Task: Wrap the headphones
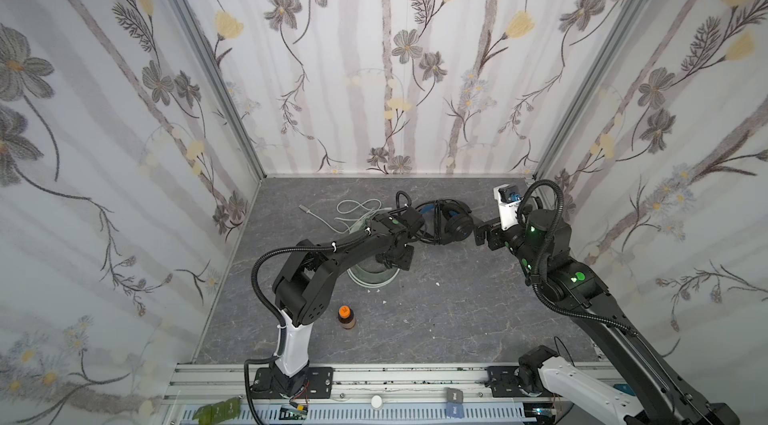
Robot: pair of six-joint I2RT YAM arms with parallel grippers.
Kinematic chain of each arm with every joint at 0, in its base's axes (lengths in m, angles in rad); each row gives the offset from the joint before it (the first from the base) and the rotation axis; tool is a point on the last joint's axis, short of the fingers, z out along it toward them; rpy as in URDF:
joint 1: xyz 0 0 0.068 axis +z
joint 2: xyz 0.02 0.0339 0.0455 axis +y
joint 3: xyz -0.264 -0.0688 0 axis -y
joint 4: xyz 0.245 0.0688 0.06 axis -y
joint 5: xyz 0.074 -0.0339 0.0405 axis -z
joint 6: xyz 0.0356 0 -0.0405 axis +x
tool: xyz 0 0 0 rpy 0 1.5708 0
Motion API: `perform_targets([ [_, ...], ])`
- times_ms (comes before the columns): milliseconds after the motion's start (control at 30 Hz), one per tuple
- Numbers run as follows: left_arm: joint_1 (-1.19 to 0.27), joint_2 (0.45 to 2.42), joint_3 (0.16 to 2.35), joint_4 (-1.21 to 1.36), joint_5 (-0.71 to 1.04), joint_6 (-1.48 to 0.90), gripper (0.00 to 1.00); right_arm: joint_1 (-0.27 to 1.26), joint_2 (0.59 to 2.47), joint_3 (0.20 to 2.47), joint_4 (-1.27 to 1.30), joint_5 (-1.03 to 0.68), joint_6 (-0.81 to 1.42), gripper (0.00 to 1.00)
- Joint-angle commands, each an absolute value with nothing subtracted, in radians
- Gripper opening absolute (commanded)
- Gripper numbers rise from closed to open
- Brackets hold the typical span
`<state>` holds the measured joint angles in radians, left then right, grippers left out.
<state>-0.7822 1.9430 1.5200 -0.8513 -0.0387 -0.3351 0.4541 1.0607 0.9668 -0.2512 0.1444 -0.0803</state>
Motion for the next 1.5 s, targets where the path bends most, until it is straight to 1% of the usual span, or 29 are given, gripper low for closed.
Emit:
perform_targets([
  [0, -0.79, 1.913, 1.487, -0.929, -0.08, -0.243, 0.63, 0.456, 1.053, 0.953, -0.198, 0.146, -0.079, 1.0],
  [167, -0.794, 1.882, 1.397, -0.889, -0.059, -0.172, 0.64, 0.455, 1.047, 0.943, -0.196, 0.148, -0.08, 1.0],
  [267, -0.795, 1.899, 1.373, -0.877, -0.069, -0.153, 0.64, 0.456, 1.046, 0.943, -0.198, 0.147, -0.08, 1.0],
  [400, -0.795, 1.914, 1.343, -0.827, -0.041, -0.151, 0.64, 0.456, 1.046, 0.943, -0.2, 0.149, -0.079, 1.0],
  [533, -0.811, 1.948, 1.324, -0.786, -0.019, -0.155, 0.61, 0.455, 1.047, 0.946, -0.2, 0.152, -0.08, 1.0],
  [733, -0.831, 1.967, 1.333, -0.757, -0.035, -0.158, 0.5, 0.454, 1.047, 0.948, -0.206, 0.156, -0.081, 1.0],
  [767, -0.831, 1.962, 1.334, -0.754, -0.035, -0.157, 0.45, 0.454, 1.046, 0.948, -0.207, 0.158, -0.08, 1.0],
  [867, -0.831, 1.923, 1.33, -0.74, -0.003, -0.15, 0.27, 0.454, 1.048, 0.953, -0.21, 0.16, -0.08, 1.0],
  [1000, -0.834, 1.856, 1.339, -0.728, 0.066, -0.146, 0.11, 0.454, 1.045, 0.952, -0.208, 0.161, -0.081, 1.0],
  [1100, -0.834, 1.813, 1.374, -0.736, 0.128, -0.158, 0.02, 0.454, 1.037, 0.944, -0.202, 0.154, -0.09, 1.0],
  [1133, -0.834, 1.805, 1.392, -0.745, 0.15, -0.163, 0.0, 0.454, 1.028, 0.941, -0.196, 0.152, -0.097, 1.0],
  [1233, -0.835, 1.789, 1.462, -0.777, 0.249, -0.192, 0.0, 0.452, 0.982, 0.91, -0.159, 0.122, -0.134, 1.0],
  [1467, -0.835, 1.755, 1.57, -0.749, 0.59, -0.309, 0.0, 0.449, 0.815, 0.814, -0.081, 0.071, -0.191, 1.0],
])
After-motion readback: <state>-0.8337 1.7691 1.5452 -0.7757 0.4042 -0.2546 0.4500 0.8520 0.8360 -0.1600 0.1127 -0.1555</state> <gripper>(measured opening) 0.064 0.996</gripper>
